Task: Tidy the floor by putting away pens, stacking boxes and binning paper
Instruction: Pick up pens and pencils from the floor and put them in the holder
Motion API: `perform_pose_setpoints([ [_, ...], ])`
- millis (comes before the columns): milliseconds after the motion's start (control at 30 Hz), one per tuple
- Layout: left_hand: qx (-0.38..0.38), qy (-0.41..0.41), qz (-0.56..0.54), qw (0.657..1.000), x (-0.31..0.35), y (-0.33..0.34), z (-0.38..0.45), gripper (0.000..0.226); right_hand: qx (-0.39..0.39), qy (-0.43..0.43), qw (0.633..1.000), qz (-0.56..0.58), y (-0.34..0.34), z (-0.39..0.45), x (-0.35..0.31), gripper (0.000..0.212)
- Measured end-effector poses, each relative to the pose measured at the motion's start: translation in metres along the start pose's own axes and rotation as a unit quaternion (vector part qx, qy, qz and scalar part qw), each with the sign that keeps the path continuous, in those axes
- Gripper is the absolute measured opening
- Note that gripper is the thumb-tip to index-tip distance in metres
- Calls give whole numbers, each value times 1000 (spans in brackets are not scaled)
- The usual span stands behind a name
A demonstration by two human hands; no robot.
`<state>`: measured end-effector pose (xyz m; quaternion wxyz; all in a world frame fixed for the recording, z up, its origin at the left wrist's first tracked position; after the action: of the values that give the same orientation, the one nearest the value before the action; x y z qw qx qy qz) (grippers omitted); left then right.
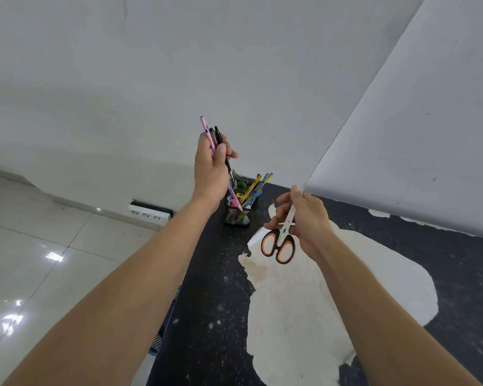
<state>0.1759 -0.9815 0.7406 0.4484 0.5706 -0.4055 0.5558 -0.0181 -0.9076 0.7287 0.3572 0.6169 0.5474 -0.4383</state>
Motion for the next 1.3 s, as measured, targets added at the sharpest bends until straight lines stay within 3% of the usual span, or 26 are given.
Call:
perform_pose_setpoints([
  [167,0,51,28,998,12,3,6,16,12,-11,1000,-16,4,-3,1,47],
  [267,-40,40,66,996,5,8,1,14,10,39,999,5,8,3,5,36],
  [367,-70,9,64,995,-11,4,-5,13,-23,114,993,36,18,2,4,19],
  [533,-93,20,87,992,-18,-4,-5,12,-106,108,988,-3,29,-1,0,24],
  [733,-90,23,121,988,-23,-14,-8,37,-190,112,955,-197,22,4,4,22],
  [833,-90,20,145,985,-25,-13,-5,39,-208,116,941,-240,20,6,-5,24],
  [933,-108,7,147,983,-26,-12,-3,68,-209,115,931,-275,24,10,-17,15],
  [1033,-130,-22,118,984,-32,-13,-1,83,-220,129,923,-287,29,14,-26,20],
  [1133,-134,-72,71,986,-37,-13,3,72,-207,113,924,-301,30,22,-32,18],
  [1233,-136,-110,74,982,-39,-13,0,35,-175,80,919,-343,25,30,-37,6],
  [1300,-157,-110,77,978,-43,-11,-3,23,-147,56,911,-381,22,32,-44,18],
])
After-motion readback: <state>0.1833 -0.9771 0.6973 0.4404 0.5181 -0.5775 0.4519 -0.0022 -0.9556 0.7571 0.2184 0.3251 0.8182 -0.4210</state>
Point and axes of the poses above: each hand's wrist, its own z-axis towards the middle knuckle, its own y-axis out of the palm, x = y × z, the point moved 4 cm from there along z, towards the middle knuckle, and after that the axes turned 7 degrees about -y, right-handed, at the moved point
